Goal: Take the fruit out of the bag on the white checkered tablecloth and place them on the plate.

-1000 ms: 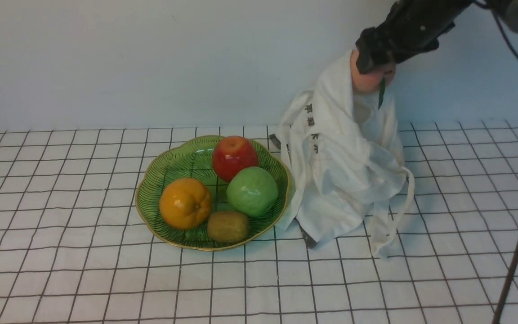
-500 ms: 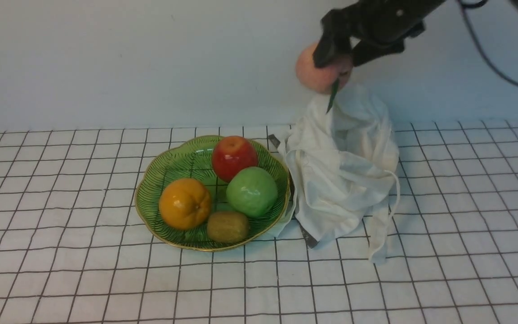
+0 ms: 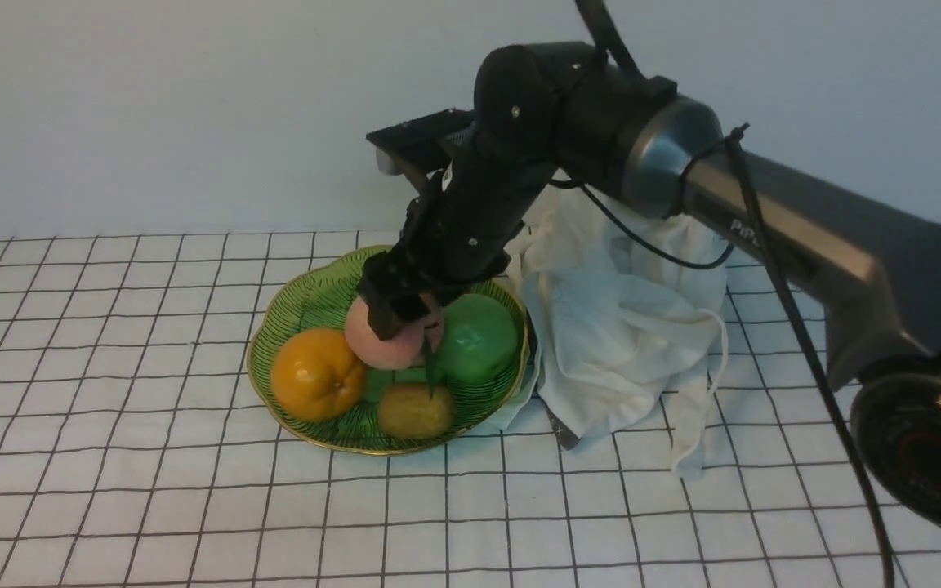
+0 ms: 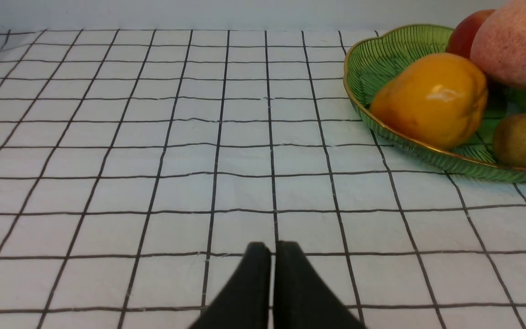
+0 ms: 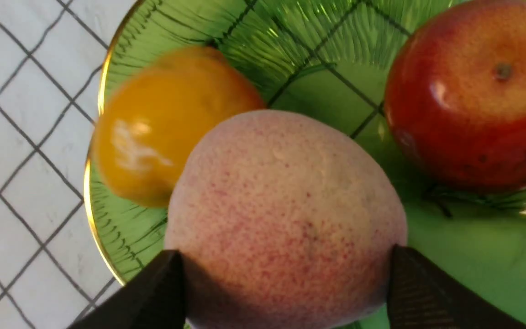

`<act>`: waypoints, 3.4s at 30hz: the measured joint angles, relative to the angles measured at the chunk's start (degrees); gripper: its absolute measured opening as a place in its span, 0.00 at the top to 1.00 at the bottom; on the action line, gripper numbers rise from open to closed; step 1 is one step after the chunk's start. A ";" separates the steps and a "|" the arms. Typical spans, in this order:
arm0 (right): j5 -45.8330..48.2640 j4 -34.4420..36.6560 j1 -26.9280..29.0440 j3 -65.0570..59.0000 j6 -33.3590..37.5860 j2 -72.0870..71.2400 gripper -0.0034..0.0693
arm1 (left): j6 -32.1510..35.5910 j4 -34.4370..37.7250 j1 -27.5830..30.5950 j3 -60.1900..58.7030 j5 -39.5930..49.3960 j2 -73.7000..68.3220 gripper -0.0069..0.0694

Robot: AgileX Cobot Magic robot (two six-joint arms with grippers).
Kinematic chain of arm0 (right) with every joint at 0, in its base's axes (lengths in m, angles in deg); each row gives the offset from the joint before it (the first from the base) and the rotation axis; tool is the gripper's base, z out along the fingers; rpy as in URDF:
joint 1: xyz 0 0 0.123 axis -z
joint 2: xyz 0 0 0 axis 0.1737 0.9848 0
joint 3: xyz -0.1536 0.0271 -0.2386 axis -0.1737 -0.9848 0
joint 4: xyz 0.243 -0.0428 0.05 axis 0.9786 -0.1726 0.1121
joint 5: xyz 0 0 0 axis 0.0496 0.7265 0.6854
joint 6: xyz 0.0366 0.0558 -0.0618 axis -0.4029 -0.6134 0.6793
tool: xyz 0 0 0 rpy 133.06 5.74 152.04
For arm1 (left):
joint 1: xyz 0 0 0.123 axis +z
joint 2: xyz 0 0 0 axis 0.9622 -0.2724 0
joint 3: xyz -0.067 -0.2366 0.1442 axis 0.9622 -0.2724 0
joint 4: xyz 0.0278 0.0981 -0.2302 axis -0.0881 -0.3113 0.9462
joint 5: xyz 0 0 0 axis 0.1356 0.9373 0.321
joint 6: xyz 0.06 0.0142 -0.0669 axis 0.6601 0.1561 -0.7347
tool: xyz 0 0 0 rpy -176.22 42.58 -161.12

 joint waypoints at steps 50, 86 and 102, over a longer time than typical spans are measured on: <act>-47.96 -17.01 -0.37 -100.23 -11.70 -111.01 0.97 | 0.00 0.00 0.00 0.00 0.00 0.00 0.92; -48.95 -18.91 29.44 -124.33 -20.51 -131.99 0.97 | 0.00 0.00 0.06 0.00 0.00 0.00 0.92; -47.14 -18.91 27.29 -126.76 -19.81 -132.70 0.97 | 0.00 0.00 0.06 0.00 0.00 0.00 0.92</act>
